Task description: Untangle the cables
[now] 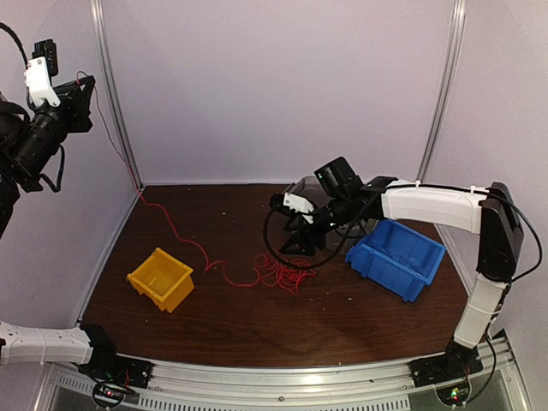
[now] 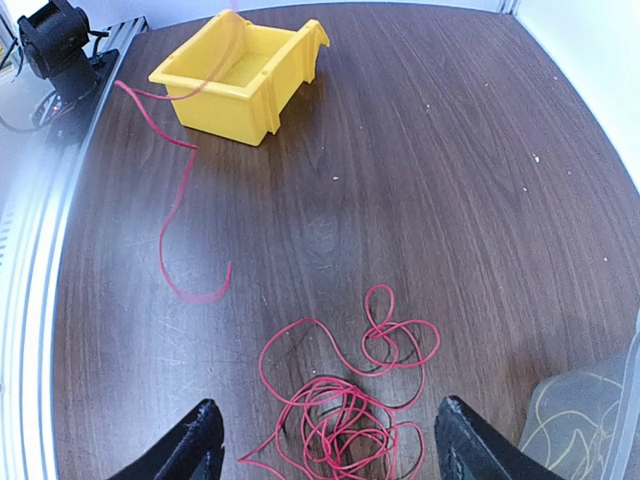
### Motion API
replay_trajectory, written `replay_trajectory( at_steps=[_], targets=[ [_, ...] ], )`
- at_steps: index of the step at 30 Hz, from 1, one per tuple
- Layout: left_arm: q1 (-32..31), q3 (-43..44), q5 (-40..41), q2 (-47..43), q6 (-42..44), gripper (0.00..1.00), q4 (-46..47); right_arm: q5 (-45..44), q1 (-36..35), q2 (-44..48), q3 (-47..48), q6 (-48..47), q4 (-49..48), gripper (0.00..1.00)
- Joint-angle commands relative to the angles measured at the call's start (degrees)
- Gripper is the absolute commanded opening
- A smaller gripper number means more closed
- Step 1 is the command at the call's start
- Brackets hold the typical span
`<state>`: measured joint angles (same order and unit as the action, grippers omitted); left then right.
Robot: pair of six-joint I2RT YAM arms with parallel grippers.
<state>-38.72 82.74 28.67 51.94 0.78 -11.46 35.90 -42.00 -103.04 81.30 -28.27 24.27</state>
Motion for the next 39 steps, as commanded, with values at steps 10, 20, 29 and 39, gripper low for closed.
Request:
replay_trajectory(
  at_steps=[10,20,29,39],
  targets=[
    [0.2,9.6,4.6,4.9,2.4,0.00,-3.4,-0.5,1.1,-1.4,-4.3,-2.0,0.2,0.74],
    [0.2,23.7,5.9,11.8,10.1,0.00,-5.1,0.2,1.1,-2.5,-5.2,-2.4,-0.2,0.73],
    [0.2,27.2,7.6,13.2,13.6,0.00,-4.3,0.3,1.1,-2.8,-5.5,-2.5,-0.3,0.73],
    [0.2,14.4,8.0,6.3,8.0,0.00,-4.4,0.4,1.1,-3.4,-5.1,-2.4,0.2,0.73]
  ],
)
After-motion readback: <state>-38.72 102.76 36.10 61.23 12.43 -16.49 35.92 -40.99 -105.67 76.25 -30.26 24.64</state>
